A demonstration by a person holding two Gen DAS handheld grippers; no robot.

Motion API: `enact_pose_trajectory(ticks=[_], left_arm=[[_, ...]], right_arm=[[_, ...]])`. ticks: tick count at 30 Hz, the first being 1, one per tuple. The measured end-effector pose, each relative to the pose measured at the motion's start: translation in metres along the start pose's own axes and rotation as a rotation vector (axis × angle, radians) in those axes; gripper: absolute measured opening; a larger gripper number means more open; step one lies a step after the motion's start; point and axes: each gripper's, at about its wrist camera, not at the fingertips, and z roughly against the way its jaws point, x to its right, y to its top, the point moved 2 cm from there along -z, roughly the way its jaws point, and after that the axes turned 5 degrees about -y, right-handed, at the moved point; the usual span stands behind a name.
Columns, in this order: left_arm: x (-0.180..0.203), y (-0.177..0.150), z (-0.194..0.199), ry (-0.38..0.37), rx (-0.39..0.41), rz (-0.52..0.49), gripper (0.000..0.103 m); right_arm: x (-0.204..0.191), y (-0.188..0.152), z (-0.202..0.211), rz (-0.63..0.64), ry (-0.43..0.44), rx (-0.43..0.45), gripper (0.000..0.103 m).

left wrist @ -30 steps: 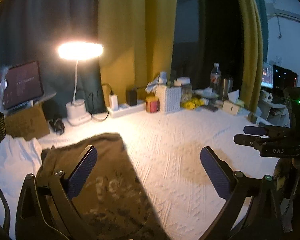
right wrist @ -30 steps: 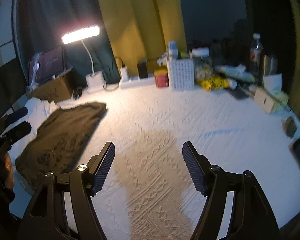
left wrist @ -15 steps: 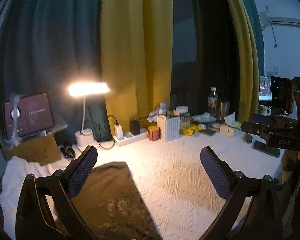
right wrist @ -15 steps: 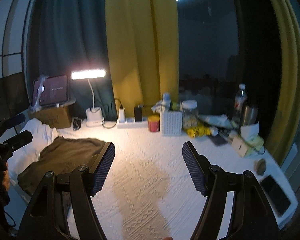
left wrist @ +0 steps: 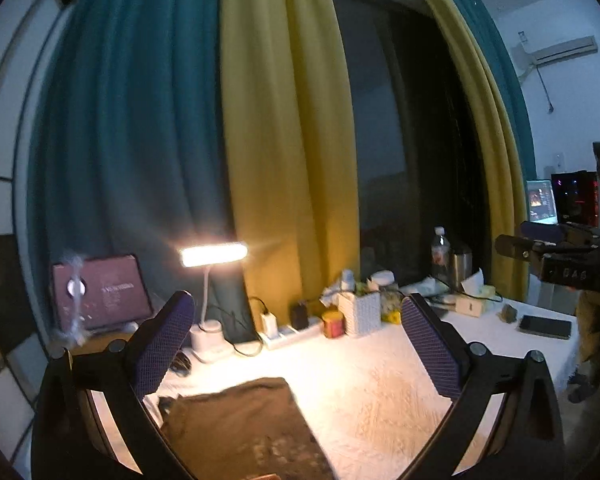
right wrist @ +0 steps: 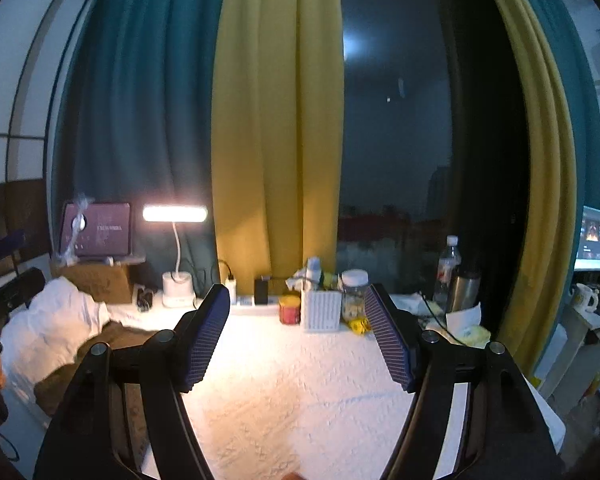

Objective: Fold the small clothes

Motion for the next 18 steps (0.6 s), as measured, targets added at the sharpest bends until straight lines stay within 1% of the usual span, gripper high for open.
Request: enact_pose_trajectory(ticks=[6,10,13,16,18], left_arm=[[-0.011,0.003,0.015,-0.003,0.057,0.048,0.101],[-0.019,0.001,0.026,0.020,0.082,0.101,0.101],[-0.024,-0.004,0.022,0.044,0.056,0.122,0.101],[-0.027,-0.011,0.016,0.081,0.007,0.126,0.101],[-0.029,-0.015,0.012,0.095,-0.009,0.140,0.101]], right_arm=[[-0.008,0.012,0.022,-0.001,0.003,0.082,0.073],[-0.011,0.013,0.025,-0.013,0.003,0.092,0.073],[-0.013,0.010,0.018,-0.020,-0.019,0.071,0.073],[-0.015,0.003,0.009,-0.020,-0.022,0.039,0.073],[-0.015,-0.002,0.002,-0.021,-0.020,0.015,0.073]])
